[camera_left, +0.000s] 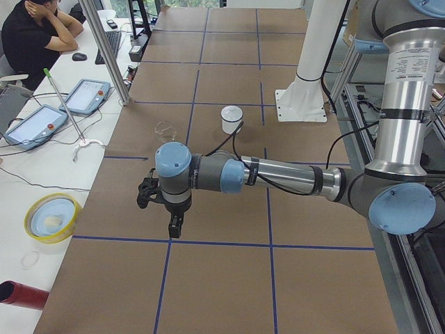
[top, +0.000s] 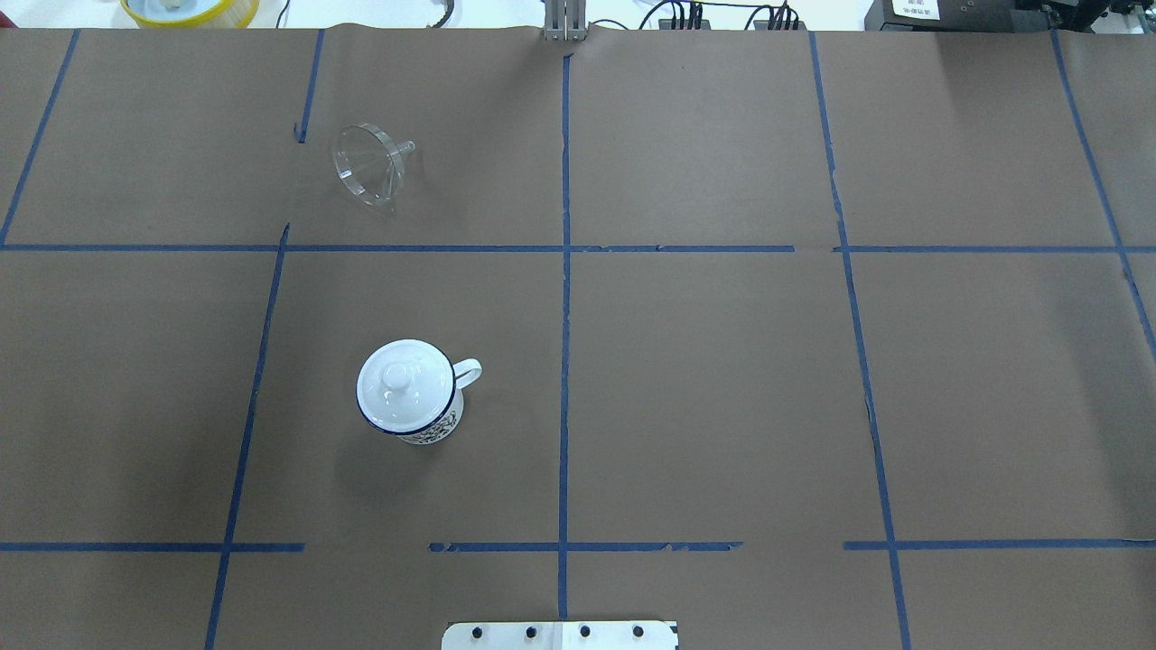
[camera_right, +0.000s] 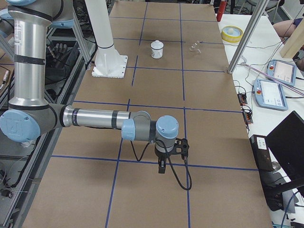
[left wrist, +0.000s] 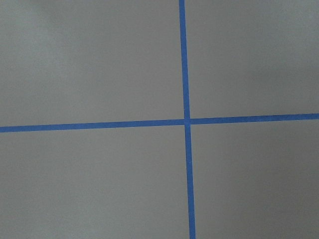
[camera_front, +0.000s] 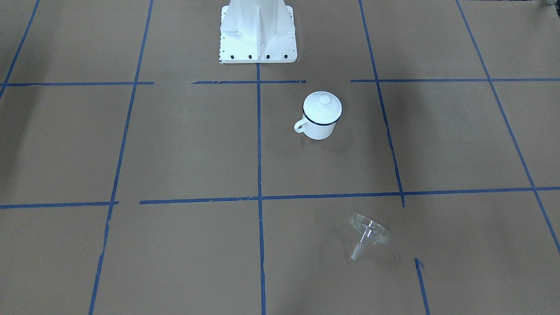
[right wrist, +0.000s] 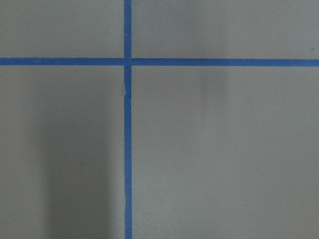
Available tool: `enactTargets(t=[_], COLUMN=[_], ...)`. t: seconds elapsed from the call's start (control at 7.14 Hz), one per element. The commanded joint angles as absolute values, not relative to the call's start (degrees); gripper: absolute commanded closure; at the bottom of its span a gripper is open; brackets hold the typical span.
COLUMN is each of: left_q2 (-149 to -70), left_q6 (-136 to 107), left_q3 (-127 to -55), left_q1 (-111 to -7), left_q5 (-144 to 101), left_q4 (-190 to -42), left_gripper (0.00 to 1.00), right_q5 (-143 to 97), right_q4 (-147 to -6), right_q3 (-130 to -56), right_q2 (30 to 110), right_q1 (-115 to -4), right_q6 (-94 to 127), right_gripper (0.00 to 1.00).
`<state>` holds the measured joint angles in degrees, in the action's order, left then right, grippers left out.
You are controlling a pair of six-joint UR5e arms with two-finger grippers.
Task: Place funnel on cup
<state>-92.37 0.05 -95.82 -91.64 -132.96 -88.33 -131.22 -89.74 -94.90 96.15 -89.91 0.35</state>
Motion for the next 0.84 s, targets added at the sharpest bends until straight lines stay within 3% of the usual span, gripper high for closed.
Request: enactTargets(t=[0.0,0.42,0.7], left_q2=[-91.24,-90.62,-90.7], left_q6=[-0.17,-3.41,-9.87], left_q3=[-97.11,-98.08,-105.94], left_q1=[-91.58,-91.32,-89.31], left_q5=[-133.15,-133.06,-135.33], left_q4=[-90.42,-90.0,-84.3], left_gripper=[0.0,0.0,0.0], right_q5=[-131.22,-131.22,-131.22], right_q4=[-89.74,-89.74,-89.74], right_q3=[-94.83,-94.92,-94.83], right_q2=[96.15,96.15,96.15], right_q1=[-89.91,-89.91,-89.91], right_q6=[0.35,0.35,0.35], right_gripper=[0.0,0.0,0.0])
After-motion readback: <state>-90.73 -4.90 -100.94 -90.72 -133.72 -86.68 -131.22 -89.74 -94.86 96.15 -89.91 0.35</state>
